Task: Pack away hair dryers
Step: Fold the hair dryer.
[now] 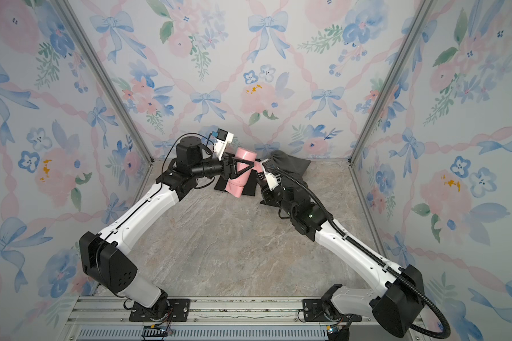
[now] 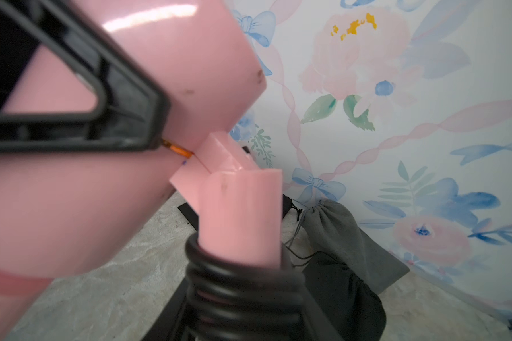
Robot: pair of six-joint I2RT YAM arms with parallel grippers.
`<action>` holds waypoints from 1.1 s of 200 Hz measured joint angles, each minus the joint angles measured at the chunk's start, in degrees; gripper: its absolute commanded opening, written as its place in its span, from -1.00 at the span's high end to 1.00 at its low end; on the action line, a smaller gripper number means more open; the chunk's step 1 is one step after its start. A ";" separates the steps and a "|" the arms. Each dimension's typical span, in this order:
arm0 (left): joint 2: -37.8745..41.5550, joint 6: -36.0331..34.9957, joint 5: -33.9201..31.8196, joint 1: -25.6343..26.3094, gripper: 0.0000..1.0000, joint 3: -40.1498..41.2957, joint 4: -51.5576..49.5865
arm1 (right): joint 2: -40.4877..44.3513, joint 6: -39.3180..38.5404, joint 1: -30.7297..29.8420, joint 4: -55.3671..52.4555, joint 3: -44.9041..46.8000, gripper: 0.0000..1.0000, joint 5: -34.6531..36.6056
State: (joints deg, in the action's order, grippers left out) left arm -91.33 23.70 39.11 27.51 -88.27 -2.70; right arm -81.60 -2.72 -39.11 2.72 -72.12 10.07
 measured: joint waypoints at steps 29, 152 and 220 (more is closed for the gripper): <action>-0.04 0.17 -4.26 1.16 0.12 -0.04 1.31 | -2.38 8.55 -1.46 0.42 -1.90 0.48 4.57; 0.00 0.57 -11.50 3.72 0.10 2.27 7.10 | -5.25 31.15 -3.45 4.94 -2.64 0.39 9.38; 0.22 0.57 -11.89 3.69 0.06 3.08 8.39 | -5.68 29.24 -3.76 6.36 -2.32 0.38 10.60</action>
State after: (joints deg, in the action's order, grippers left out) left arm -91.11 24.27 27.22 31.20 -85.19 5.69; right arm -87.29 26.52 -42.87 9.08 -74.43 20.67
